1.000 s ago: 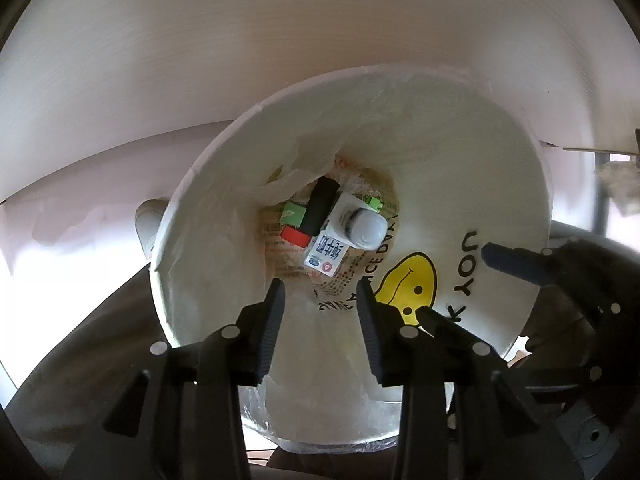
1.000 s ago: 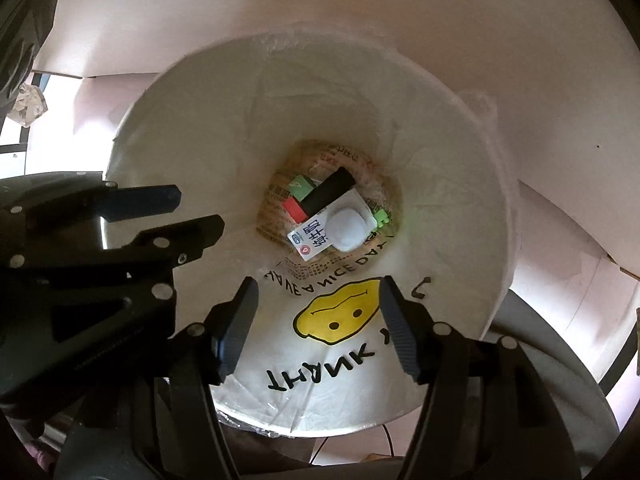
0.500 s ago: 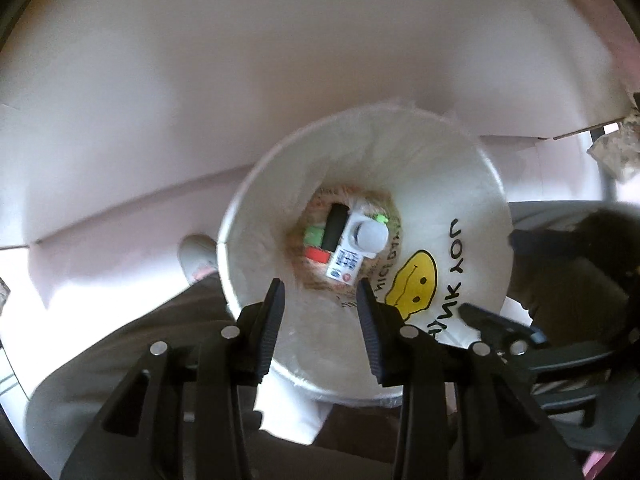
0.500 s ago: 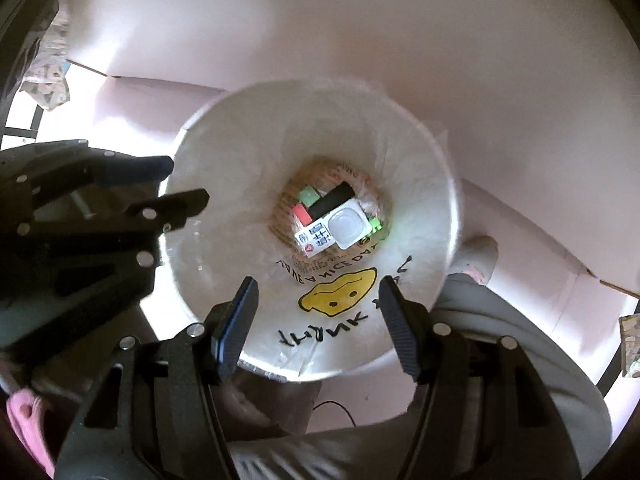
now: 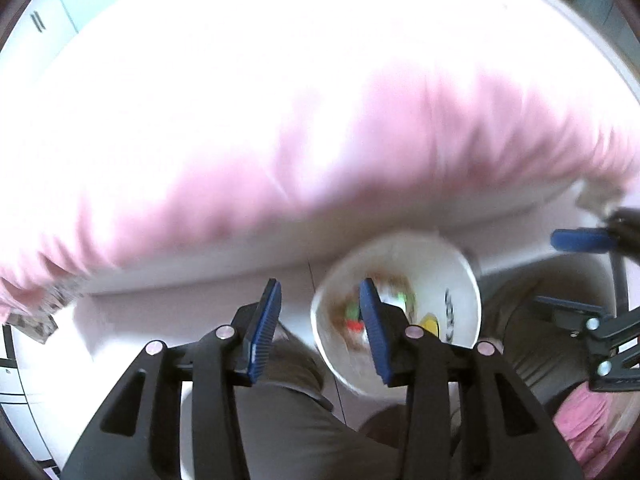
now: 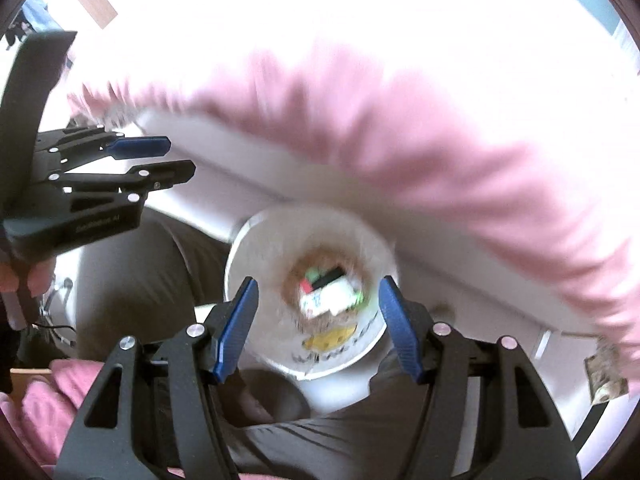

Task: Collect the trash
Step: 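Move both open tools back over the bed toward the clear cup and medicine box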

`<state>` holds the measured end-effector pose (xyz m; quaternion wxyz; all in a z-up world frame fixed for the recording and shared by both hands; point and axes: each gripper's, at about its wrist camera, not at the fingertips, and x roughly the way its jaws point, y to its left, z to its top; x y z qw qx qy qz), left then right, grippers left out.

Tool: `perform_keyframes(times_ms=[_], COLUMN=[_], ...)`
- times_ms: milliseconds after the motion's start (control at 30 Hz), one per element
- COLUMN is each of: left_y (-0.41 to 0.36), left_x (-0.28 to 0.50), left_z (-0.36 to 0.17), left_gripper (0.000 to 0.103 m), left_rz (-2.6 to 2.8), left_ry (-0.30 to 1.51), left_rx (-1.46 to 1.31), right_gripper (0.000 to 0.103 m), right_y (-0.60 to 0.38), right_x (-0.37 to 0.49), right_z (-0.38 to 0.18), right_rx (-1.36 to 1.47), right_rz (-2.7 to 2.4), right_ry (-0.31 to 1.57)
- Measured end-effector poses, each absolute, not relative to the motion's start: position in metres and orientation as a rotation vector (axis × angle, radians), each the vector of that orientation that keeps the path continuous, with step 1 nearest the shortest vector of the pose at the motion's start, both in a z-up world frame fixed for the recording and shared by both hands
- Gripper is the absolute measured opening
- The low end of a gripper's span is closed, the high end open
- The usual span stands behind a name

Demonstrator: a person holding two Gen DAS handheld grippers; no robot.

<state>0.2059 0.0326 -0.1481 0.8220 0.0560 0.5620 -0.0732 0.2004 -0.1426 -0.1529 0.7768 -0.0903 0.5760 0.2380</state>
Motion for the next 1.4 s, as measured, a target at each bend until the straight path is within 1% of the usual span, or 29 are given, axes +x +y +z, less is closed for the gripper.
perform_keyframes(times_ms=[133, 233, 300, 467, 567, 733, 867, 933, 1200, 1400], left_y=[0.041, 0.045, 0.048, 0.056, 0.069, 0.089, 0.099, 0.103, 0.121, 0.125], left_x=[0.222, 0.237, 0.254, 0.292, 0.324, 0.380, 0.417, 0.436, 0.515, 0.565], left_z=[-0.095, -0.065, -0.044, -0.007, 0.011, 0.023, 0.026, 0.026, 0.013, -0.005], left_gripper=[0.045, 0.049, 0.050, 0.053, 0.057, 0.060, 0.065, 0.067, 0.067, 0.067], left_rz=[-0.138, -0.111, -0.088, -0.035, 0.000, 0.066, 0.107, 0.123, 0.146, 0.131], left_ry=[1.090, 1.024, 0.982, 0.926, 0.907, 0.883, 0.864, 0.859, 0.876, 0.881], left_rx=[0.130, 0.165, 0.176, 0.185, 0.181, 0.161, 0.175, 0.183, 0.177, 0.199], right_gripper=[0.063, 0.063, 0.067, 0.067, 0.070, 0.072, 0.073, 0.073, 0.073, 0.073], right_y=[-0.151, -0.159, -0.165, -0.175, -0.183, -0.184, -0.181, -0.178, -0.169, -0.160], right_x=[0.213, 0.228, 0.240, 0.278, 0.308, 0.360, 0.410, 0.431, 0.513, 0.570], right_z=[-0.099, -0.061, -0.037, 0.013, 0.035, 0.049, 0.049, 0.047, 0.042, 0.028], right_rx=[-0.190, -0.174, -0.168, -0.164, -0.143, -0.096, -0.069, -0.061, -0.022, -0.005], right_rz=[0.501, 0.494, 0.483, 0.448, 0.427, 0.411, 0.397, 0.393, 0.373, 0.356], right_ry=[1.133, 1.066, 1.020, 0.934, 0.904, 0.891, 0.908, 0.919, 0.935, 0.960])
